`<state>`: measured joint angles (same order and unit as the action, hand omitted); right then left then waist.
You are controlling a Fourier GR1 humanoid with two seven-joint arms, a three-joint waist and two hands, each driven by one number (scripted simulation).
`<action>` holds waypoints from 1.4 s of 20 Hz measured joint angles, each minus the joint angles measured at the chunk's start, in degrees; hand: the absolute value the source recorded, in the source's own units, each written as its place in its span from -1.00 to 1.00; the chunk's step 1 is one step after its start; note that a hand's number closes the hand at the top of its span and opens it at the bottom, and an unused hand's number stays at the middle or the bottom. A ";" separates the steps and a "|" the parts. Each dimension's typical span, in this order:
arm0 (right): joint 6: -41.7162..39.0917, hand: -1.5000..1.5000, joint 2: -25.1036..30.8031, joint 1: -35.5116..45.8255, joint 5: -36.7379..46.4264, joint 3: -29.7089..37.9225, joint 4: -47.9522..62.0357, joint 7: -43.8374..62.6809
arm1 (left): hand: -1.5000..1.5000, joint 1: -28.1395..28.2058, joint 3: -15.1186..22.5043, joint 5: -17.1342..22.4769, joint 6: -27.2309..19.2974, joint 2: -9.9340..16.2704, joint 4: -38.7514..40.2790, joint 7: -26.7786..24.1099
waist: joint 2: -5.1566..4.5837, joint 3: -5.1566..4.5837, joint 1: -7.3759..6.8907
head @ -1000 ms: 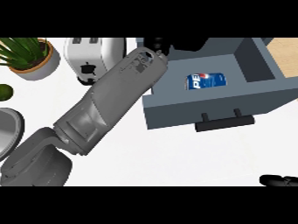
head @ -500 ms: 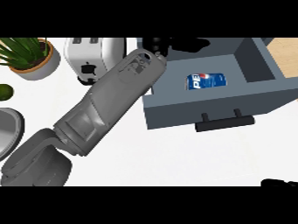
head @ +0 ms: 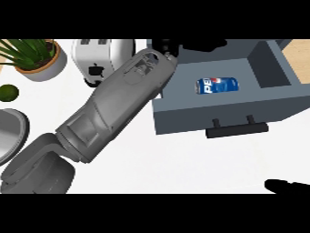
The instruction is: Pick up the can, place it into the drawer and close the drawer
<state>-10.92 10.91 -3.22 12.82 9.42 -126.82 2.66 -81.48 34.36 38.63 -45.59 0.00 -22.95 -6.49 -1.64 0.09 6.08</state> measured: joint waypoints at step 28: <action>20.93 -1.00 -0.62 14.80 47.07 -13.76 38.10 -5.02 | -1.00 2.29 1.00 -2.80 -1.60 8.49 -13.88 10.33 | 2.03 -0.27 -7.61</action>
<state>10.01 10.29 11.58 59.89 -4.34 -88.72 -2.35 -79.19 35.37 35.83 -47.20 8.48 -36.84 3.84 0.40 -0.18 -1.53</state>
